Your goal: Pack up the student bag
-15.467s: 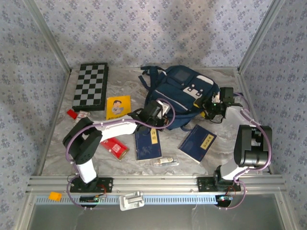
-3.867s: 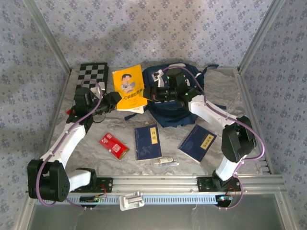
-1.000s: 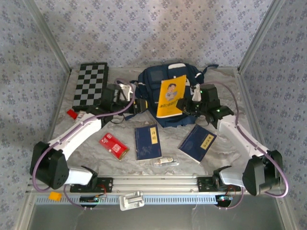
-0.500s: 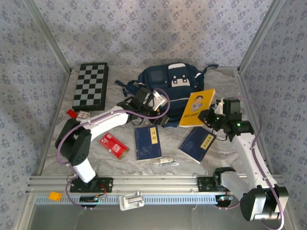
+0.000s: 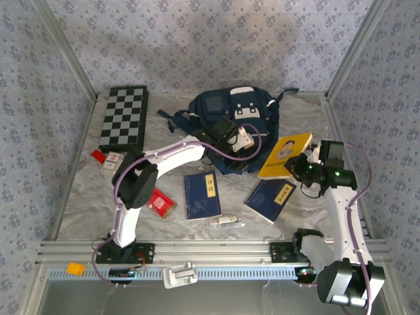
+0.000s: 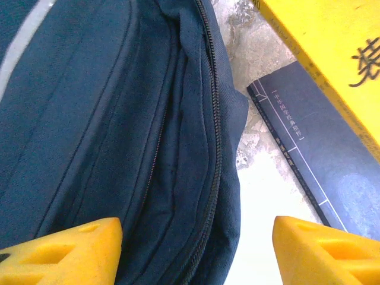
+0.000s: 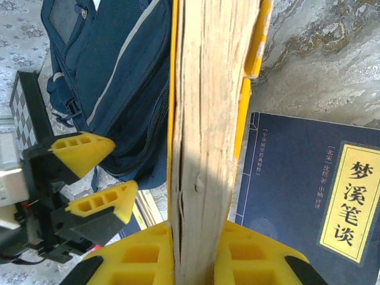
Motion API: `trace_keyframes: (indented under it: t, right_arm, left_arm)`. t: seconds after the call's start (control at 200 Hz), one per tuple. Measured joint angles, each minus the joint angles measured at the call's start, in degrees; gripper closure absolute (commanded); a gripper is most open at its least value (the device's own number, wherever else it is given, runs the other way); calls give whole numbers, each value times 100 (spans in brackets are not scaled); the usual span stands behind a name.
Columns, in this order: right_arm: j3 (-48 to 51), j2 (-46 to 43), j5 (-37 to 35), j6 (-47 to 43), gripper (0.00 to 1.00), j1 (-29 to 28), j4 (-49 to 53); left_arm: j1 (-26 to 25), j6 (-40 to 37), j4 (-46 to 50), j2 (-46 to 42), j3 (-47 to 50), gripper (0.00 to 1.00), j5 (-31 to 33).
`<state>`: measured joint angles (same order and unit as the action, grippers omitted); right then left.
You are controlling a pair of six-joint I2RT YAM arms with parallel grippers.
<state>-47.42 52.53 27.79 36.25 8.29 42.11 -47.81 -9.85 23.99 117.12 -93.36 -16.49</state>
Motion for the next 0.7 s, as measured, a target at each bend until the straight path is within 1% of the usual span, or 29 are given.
trace_keyframes:
  t: [0.135,0.36,0.43,0.59,0.7]
  right_arm:
    - [42,-28,125,-57,100,107,4]
    - [63,-63,251,-101,100,192,13]
    - [70,-90,293,-120,100,216,17]
    - [98,-142,337,-122,100,262,13]
    - [155,-160,358,-122,100,284,13]
  left_arm:
    - [-20,4,295,426,-520,39,4]
    - [70,173,754,981,-1375,53,111]
    - [140,284,796,1029,-1445,55,37]
    - [330,581,841,1032,-1449,59,-345]
    - [387,715,844,1032,-1449,62,-372]
